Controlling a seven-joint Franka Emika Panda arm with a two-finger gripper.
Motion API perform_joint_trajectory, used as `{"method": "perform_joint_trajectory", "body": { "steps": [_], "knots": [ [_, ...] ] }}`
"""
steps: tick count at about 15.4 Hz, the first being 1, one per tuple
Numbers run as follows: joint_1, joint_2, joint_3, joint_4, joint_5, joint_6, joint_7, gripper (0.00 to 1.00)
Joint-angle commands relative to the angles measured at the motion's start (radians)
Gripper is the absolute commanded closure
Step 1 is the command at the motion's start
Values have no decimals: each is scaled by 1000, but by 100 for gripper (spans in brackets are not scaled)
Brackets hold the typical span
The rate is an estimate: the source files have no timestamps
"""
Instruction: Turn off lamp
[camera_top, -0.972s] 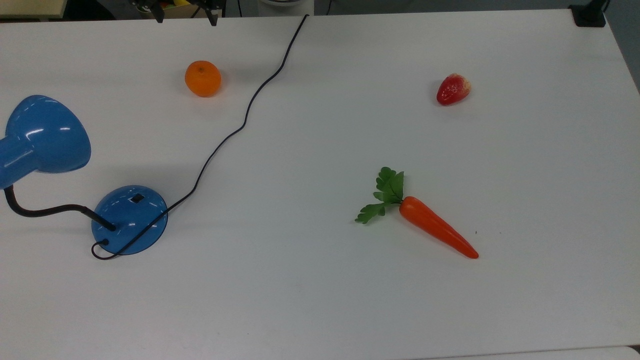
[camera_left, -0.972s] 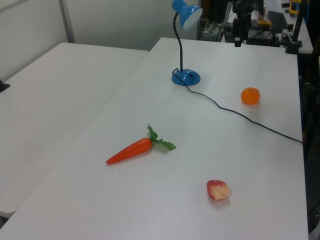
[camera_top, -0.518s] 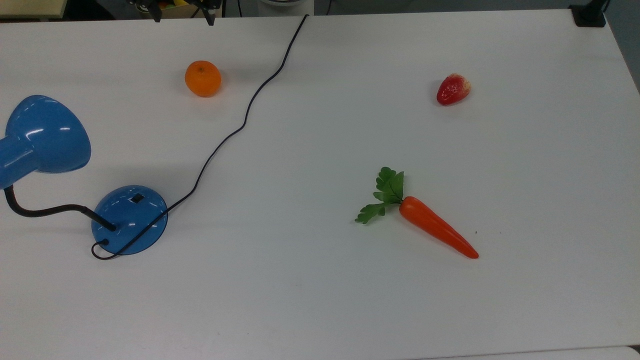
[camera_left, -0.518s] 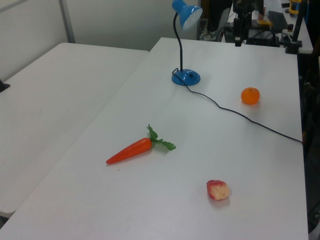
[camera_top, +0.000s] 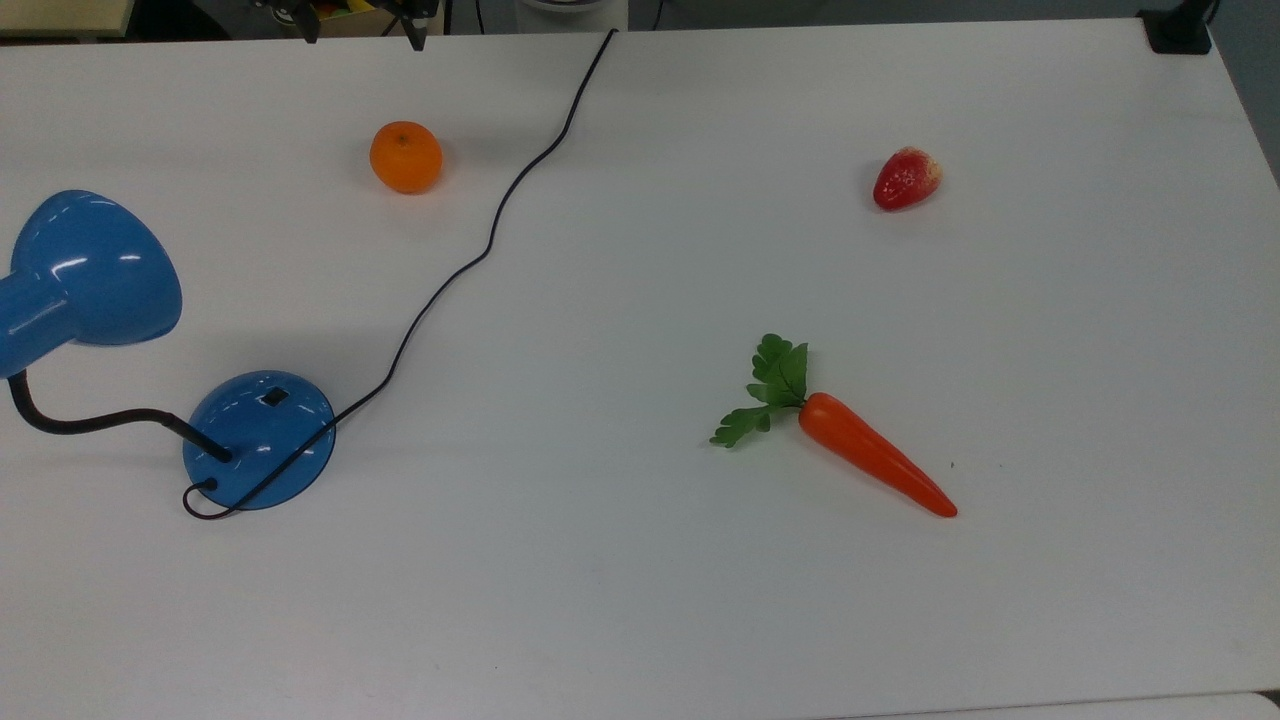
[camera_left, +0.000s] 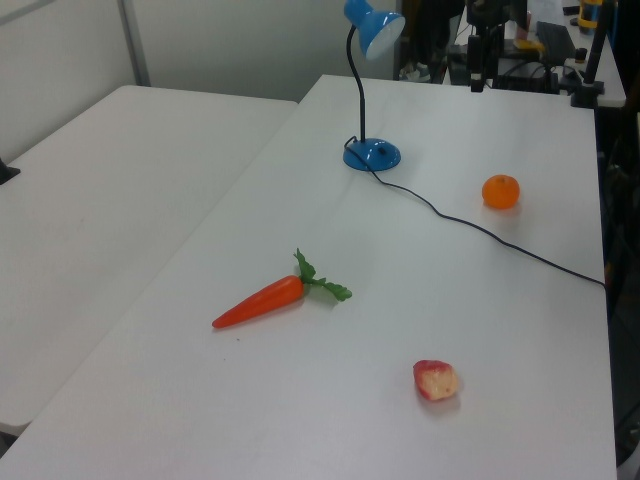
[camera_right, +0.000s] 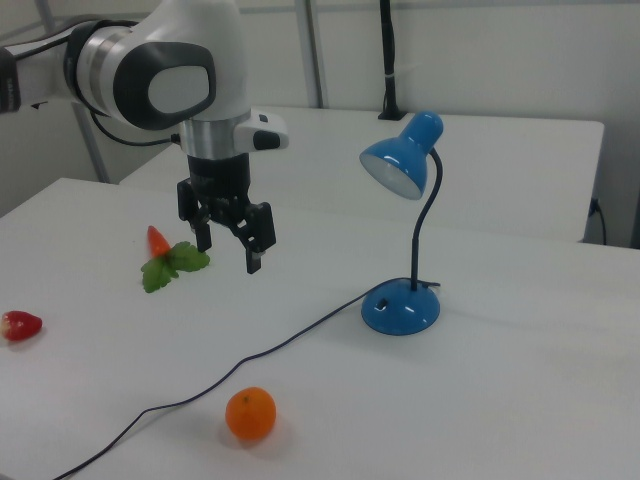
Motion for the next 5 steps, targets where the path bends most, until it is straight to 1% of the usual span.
{"method": "perform_joint_trajectory", "body": {
  "steps": [1, 3, 5],
  "knots": [
    [49, -22, -59, -16, 12, -3, -22, 0],
    [36, -22, -56, -14, 15, -3, -22, 0],
    [8, -24, -31, -14, 29, -3, -23, 0]
  ]
}}
